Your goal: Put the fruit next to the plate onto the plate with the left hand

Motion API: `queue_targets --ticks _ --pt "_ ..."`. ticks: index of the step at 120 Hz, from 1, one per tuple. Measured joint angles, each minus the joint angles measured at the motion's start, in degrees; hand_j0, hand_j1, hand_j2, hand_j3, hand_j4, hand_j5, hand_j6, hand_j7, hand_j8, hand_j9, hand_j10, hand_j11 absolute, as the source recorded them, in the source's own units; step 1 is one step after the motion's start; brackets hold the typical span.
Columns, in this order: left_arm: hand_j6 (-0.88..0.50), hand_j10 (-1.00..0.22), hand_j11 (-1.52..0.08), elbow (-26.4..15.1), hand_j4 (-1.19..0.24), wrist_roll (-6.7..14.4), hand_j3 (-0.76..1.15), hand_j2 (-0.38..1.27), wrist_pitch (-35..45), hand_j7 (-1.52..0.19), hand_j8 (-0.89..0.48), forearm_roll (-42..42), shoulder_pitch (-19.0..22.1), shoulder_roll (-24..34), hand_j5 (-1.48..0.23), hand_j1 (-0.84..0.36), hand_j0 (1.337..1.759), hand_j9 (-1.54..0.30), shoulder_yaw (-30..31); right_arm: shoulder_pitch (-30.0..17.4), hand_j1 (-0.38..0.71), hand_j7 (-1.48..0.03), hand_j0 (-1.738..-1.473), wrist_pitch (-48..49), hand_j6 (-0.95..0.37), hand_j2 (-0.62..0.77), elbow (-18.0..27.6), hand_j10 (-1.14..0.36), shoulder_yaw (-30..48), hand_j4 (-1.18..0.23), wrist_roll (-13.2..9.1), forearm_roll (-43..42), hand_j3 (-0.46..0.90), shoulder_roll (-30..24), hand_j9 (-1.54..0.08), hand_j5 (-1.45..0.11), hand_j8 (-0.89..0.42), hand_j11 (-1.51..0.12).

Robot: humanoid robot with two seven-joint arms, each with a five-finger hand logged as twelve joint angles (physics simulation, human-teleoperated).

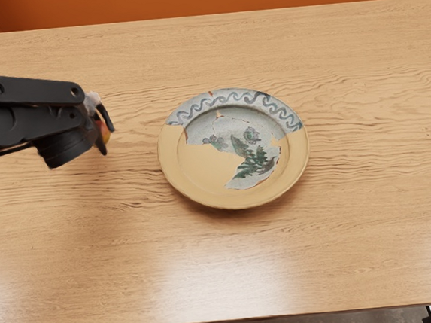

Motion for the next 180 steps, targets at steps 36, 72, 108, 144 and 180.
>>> queue_targets --ticks 36,72,108,144,180 --pt "-0.41 -0.78 -1.18 -0.08 -0.85 0.01 0.00 0.35 -12.80 -1.19 -0.40 -5.42 -7.94 1.12 -1.19 -0.28 1.647 -1.18 -3.09 0.01 -0.31 -0.05 -1.658 0.00 -0.04 -0.01 -0.04 -0.04 0.00 -0.04 0.01 0.03 0.00 0.00 -0.05 -0.05 -0.04 -0.05" --pt "-0.47 -0.85 -1.16 -0.67 -0.84 0.05 0.00 0.41 -20.19 -1.18 -0.45 -9.78 -11.74 0.48 -1.21 -0.25 1.650 -1.16 -7.27 0.01 -0.31 -0.05 -1.658 0.00 -0.04 -0.01 -0.04 -0.03 0.00 -0.03 0.01 0.06 0.00 0.00 -0.05 -0.05 -0.03 -0.05" --pt "-0.39 -0.84 -1.14 -0.17 -0.83 0.03 0.00 0.69 -21.26 -1.18 -0.42 -10.39 -9.79 -3.44 -1.23 -0.38 1.655 -1.15 -12.54 0.01 -0.31 -0.05 -1.658 0.00 -0.03 -0.01 -0.04 -0.03 0.00 -0.03 0.01 0.05 0.00 0.00 -0.05 -0.05 -0.03 -0.05" --pt "-0.39 -0.57 -0.76 1.77 -0.56 0.00 0.00 0.37 -20.44 -0.77 -0.40 -9.88 -8.26 -3.54 -0.78 -0.24 1.657 -0.76 -14.25 0.01 -0.31 -0.05 -1.658 0.00 -0.04 -0.01 -0.04 -0.03 0.00 -0.03 0.01 0.06 0.00 0.00 -0.05 -0.05 -0.03 -0.05" --pt "-0.30 -0.34 -0.44 5.54 -0.34 0.00 0.00 0.13 -20.07 -0.44 -0.30 -9.17 -4.79 -5.18 -0.45 -0.03 1.658 -0.44 -16.74 0.01 -0.31 -0.05 -1.658 0.00 -0.04 -0.01 -0.04 -0.03 0.00 -0.03 0.01 0.04 0.00 0.00 -0.05 -0.05 -0.03 -0.05"
